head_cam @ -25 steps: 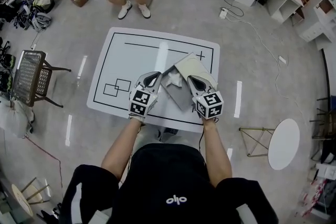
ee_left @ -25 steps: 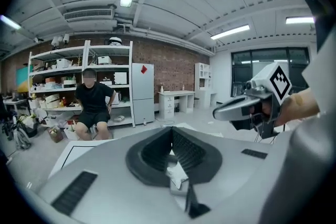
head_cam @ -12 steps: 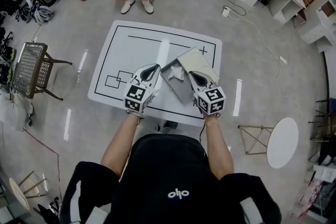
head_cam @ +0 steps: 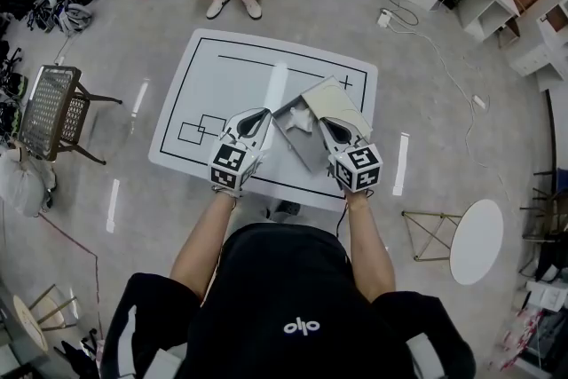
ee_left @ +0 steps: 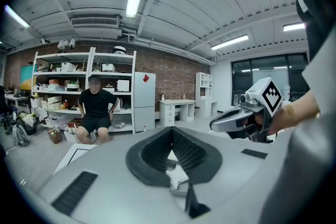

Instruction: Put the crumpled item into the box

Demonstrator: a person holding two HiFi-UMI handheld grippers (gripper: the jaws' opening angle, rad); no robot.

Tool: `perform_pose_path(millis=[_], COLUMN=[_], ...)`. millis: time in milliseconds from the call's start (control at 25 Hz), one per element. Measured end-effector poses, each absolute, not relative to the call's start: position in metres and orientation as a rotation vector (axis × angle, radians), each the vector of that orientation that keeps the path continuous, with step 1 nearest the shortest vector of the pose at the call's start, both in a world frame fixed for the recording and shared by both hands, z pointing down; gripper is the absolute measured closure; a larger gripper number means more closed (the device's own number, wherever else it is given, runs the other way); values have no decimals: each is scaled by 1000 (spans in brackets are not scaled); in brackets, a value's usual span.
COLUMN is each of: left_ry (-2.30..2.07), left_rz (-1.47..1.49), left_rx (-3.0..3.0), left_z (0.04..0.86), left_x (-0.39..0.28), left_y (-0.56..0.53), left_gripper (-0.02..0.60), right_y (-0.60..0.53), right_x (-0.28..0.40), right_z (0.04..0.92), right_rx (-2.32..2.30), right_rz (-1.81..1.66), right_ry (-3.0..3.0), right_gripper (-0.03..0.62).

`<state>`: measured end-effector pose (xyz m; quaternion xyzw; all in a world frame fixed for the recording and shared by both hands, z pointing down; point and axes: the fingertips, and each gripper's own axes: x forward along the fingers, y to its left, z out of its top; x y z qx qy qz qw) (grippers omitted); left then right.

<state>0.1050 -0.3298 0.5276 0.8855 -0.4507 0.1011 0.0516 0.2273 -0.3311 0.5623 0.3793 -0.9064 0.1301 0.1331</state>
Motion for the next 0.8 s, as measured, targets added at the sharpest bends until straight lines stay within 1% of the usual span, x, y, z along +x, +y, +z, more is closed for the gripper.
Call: perform_pose_path(millis=[800], left_ry=[-1361], left_rz=[320], left_rx=[2698], left_z=[529], left_x=[105], left_y=[-323], left_gripper=[575], right_y=[-327], right_x=[227], right_z=[568], right_rx=[1098], right_rz=[392], right_ry=[-2628], right_gripper=[585])
